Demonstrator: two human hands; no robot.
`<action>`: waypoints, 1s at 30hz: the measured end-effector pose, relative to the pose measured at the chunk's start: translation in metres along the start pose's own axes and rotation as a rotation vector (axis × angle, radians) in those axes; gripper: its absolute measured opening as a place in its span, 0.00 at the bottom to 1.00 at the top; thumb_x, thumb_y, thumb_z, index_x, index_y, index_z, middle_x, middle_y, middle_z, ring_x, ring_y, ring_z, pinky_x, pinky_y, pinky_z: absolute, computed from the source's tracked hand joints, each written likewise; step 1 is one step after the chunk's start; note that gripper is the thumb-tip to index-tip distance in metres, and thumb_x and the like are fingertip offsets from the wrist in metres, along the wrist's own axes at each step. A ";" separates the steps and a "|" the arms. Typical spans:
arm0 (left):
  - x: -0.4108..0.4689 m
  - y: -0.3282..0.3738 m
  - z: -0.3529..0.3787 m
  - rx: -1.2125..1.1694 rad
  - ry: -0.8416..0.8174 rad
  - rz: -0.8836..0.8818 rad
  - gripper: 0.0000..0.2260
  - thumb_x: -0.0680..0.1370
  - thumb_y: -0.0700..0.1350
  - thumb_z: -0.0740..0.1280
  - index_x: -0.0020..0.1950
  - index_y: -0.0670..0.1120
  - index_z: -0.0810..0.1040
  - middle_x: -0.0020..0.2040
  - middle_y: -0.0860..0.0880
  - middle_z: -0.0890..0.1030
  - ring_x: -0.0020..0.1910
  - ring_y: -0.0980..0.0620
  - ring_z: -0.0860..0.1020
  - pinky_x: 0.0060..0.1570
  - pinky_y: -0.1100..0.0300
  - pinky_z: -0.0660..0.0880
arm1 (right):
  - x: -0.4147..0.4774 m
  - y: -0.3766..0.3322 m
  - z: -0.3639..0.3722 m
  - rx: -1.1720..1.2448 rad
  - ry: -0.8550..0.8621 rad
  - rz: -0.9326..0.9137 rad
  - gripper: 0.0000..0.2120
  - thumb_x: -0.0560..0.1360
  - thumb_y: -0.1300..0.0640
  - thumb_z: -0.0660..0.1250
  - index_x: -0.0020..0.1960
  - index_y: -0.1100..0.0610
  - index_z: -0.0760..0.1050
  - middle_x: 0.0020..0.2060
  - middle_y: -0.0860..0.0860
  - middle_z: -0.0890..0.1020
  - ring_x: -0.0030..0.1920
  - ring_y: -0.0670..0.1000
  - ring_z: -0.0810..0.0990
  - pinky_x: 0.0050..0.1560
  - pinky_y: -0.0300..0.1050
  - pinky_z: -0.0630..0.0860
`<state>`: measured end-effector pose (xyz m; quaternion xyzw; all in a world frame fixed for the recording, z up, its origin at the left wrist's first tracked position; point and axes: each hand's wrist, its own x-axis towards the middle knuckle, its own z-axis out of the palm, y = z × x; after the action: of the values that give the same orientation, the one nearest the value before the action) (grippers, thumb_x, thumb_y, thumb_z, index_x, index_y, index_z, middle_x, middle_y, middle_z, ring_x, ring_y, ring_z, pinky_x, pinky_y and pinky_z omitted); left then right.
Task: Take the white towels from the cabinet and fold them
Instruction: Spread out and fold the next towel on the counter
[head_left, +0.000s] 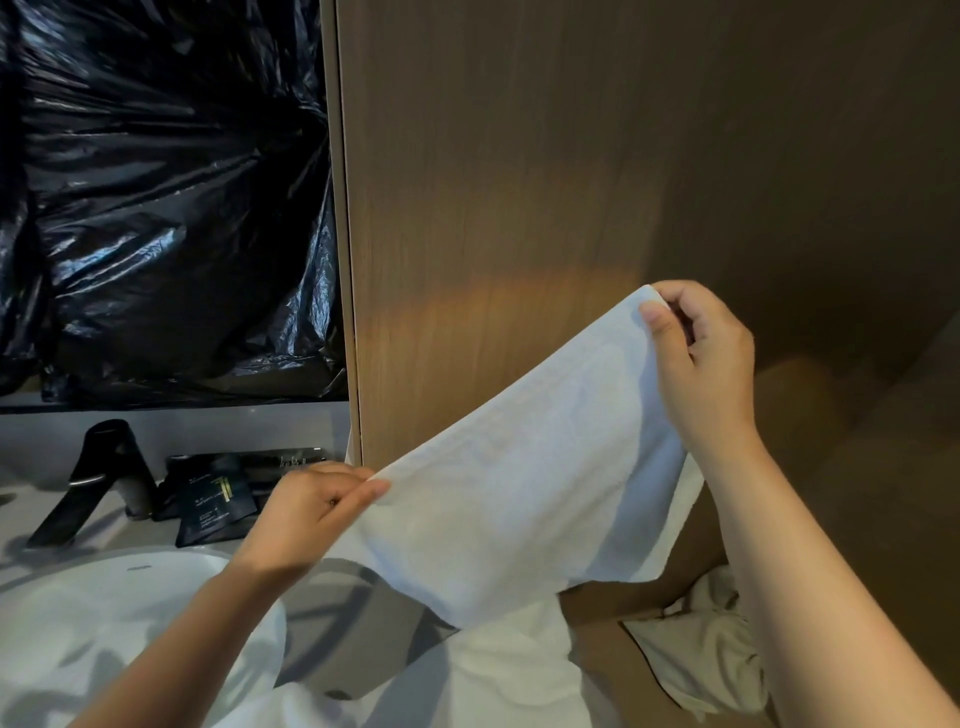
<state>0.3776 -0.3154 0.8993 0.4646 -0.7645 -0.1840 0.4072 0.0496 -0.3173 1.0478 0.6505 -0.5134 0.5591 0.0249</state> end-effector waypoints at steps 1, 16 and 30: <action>0.001 -0.002 -0.002 0.050 -0.050 0.029 0.17 0.77 0.51 0.66 0.29 0.47 0.79 0.37 0.62 0.83 0.38 0.63 0.79 0.42 0.71 0.72 | -0.001 0.003 0.002 -0.014 -0.014 0.001 0.05 0.81 0.52 0.61 0.50 0.49 0.75 0.43 0.40 0.78 0.46 0.40 0.77 0.42 0.24 0.71; -0.004 -0.040 0.032 -0.050 -0.075 -0.536 0.26 0.72 0.60 0.71 0.27 0.39 0.74 0.25 0.49 0.68 0.26 0.54 0.66 0.29 0.60 0.61 | -0.013 0.010 0.015 -0.053 -0.101 0.008 0.06 0.81 0.52 0.61 0.52 0.52 0.76 0.44 0.44 0.78 0.45 0.41 0.77 0.41 0.25 0.71; -0.021 -0.049 0.032 -0.029 -0.269 -0.433 0.12 0.73 0.45 0.75 0.30 0.56 0.82 0.35 0.51 0.84 0.36 0.51 0.81 0.39 0.56 0.75 | -0.021 0.033 0.026 -0.111 -0.159 0.091 0.06 0.81 0.51 0.61 0.53 0.51 0.76 0.45 0.45 0.79 0.44 0.41 0.77 0.41 0.30 0.69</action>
<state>0.3848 -0.3255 0.8382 0.5832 -0.6917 -0.3380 0.2593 0.0483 -0.3350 1.0047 0.6665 -0.5731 0.4768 -0.0054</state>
